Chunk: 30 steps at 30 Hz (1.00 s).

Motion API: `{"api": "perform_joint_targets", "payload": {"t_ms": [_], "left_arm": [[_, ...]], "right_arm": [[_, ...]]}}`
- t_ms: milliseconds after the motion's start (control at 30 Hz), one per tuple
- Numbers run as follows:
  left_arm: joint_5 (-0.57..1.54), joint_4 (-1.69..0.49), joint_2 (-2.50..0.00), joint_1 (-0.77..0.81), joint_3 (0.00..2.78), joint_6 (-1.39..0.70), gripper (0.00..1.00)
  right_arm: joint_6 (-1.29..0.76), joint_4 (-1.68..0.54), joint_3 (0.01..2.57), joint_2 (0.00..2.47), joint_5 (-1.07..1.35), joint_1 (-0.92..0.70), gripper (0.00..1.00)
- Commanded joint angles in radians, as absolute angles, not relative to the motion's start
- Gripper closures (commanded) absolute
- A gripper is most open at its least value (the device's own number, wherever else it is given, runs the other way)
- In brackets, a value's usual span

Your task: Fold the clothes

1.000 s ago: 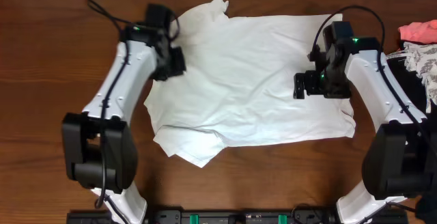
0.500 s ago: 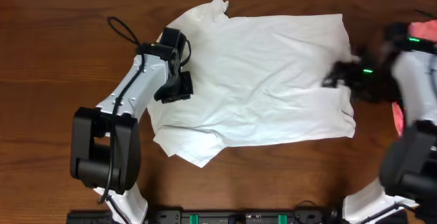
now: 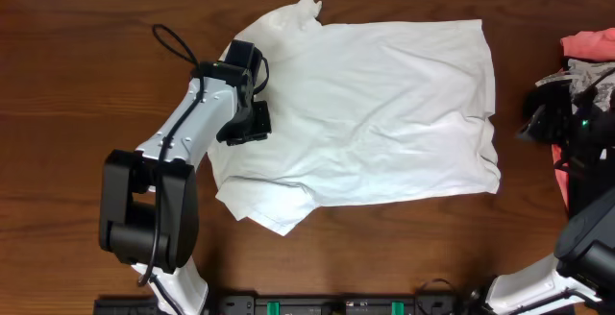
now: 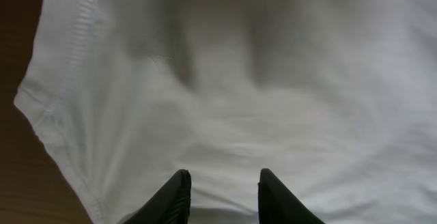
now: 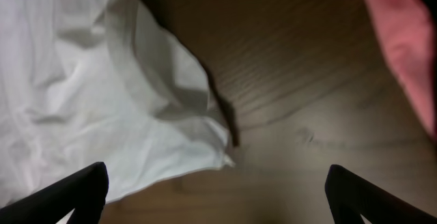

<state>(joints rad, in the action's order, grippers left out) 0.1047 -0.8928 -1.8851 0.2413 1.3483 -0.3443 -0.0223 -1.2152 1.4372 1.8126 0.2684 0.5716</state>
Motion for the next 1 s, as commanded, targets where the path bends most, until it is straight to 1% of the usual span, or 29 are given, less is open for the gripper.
{"api": "perform_joint_targets", "payload": {"t_ms": [0,67,100,133,200,300,400,433,467,567,633,667,833,967], "left_arm": [[0.093,-0.896,-1.895,0.238,1.345,-0.357,0.66],[0.093,-0.896,-1.895,0.238,1.345,-0.357,0.66],[0.093,-0.896,-1.895,0.238,1.345,-0.357,0.66],[0.093,-0.896,-1.895,0.238,1.345,-0.357,0.66],[0.093,-0.892,-1.895,0.238,1.345,-0.357,0.66],[0.093,-0.888,-1.895,0.238,1.345,-0.357,0.66],[0.093,-0.889,-1.895,0.238,1.345,-0.357,0.66],[0.093,-0.889,-1.895,0.238,1.345,-0.357,0.66],[0.093,-0.889,-1.895,0.238,1.345,-0.357,0.66],[0.093,-0.888,-1.895,0.238,1.345,-0.357,0.66],[0.093,-0.889,-1.895,0.238,1.345,-0.357,0.66],[0.093,-0.89,-1.895,0.238,1.345,-0.357,0.66],[0.093,-0.905,-1.895,0.238,1.345,-0.357,0.66],[0.093,-0.904,-1.895,0.238,1.345,-0.357,0.66]], "right_arm": [[-0.047,-1.172,1.406,1.79,0.236,0.564,0.01],[-0.056,-1.137,1.386,1.791,0.236,0.564,0.01],[-0.056,-1.122,1.372,1.792,0.235,0.563,0.03],[-0.056,-1.105,1.349,1.792,0.235,0.562,0.08],[-0.06,-1.076,1.312,1.792,0.236,0.561,0.12],[-0.067,-1.01,1.254,1.792,0.245,0.551,0.26],[-0.067,-0.974,1.231,1.792,0.248,0.533,0.35],[-0.067,-0.966,1.225,1.792,0.255,0.524,0.4],[-0.067,-0.957,1.216,1.792,0.255,0.512,0.42],[-0.067,-0.893,1.177,1.792,0.25,0.463,0.42],[-0.067,-0.862,1.159,1.792,0.237,0.434,0.48],[-0.067,-0.846,1.152,1.792,0.227,0.419,0.49],[-0.088,-0.81,1.128,1.792,0.186,0.385,0.51],[-0.093,-0.796,1.11,1.792,0.16,0.385,0.49]]}}
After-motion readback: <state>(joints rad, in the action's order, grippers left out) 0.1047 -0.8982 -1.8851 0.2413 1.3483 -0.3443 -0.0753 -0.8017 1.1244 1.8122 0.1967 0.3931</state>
